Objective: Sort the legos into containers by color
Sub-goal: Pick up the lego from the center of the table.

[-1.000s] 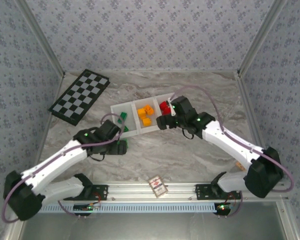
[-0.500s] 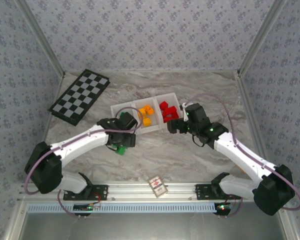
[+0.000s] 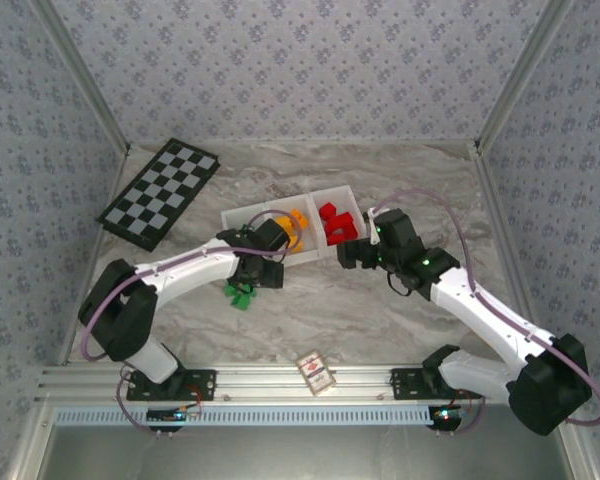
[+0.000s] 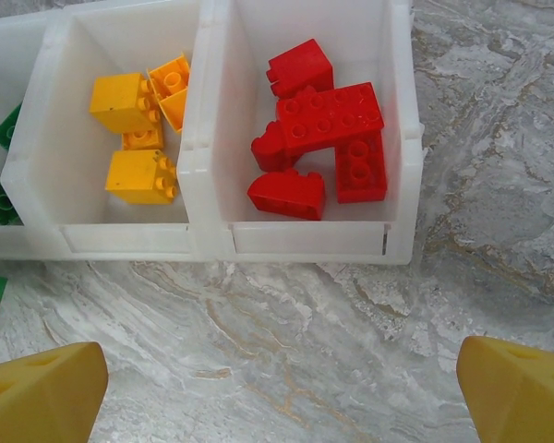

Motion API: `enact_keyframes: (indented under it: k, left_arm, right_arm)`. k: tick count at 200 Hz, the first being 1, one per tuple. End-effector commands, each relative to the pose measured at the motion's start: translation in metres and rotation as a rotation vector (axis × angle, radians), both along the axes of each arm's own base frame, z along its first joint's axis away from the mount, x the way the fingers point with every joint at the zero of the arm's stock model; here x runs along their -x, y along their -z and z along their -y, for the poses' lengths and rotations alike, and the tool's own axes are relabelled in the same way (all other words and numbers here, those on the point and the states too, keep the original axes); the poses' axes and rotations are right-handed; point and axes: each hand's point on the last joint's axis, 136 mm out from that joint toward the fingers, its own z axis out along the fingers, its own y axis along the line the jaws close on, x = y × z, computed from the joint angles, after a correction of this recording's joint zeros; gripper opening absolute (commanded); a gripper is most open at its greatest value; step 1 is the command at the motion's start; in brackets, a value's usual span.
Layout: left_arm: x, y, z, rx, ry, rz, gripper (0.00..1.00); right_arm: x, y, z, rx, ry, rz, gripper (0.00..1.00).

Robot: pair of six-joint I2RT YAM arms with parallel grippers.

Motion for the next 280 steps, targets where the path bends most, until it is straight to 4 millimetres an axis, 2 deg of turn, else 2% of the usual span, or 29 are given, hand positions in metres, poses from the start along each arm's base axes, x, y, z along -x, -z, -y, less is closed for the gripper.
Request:
enact_keyframes:
  k: [1, 34, 67, 103, 232, 280]
  left_arm:
    - [-0.002, 0.0, 0.004, 0.0, -0.025, -0.012, 0.79]
    - [-0.001, 0.002, -0.005, -0.015, -0.06, -0.009, 0.73]
    - [0.003, -0.004, -0.021, -0.022, -0.101, 0.028, 0.73]
    - [0.009, 0.003, -0.033, -0.03, -0.133, 0.011, 0.73]
    - [0.01, 0.023, -0.015, 0.002, -0.106, -0.059, 0.68]
    - [0.001, 0.025, -0.005, 0.023, -0.095, -0.052, 0.61]
  right_arm:
    - [0.004, 0.001, 0.005, 0.002, 0.004, 0.0, 1.0]
    - [0.004, 0.003, 0.01, 0.008, 0.012, -0.004, 0.99]
    - [0.004, 0.006, 0.013, 0.005, 0.018, -0.009, 1.0]
    - [0.001, 0.008, 0.013, 0.002, 0.025, -0.007, 1.0]
    - [0.003, 0.014, 0.017, 0.016, 0.03, -0.025, 1.0]
    - [0.004, 0.016, 0.019, 0.021, 0.035, -0.029, 1.0]
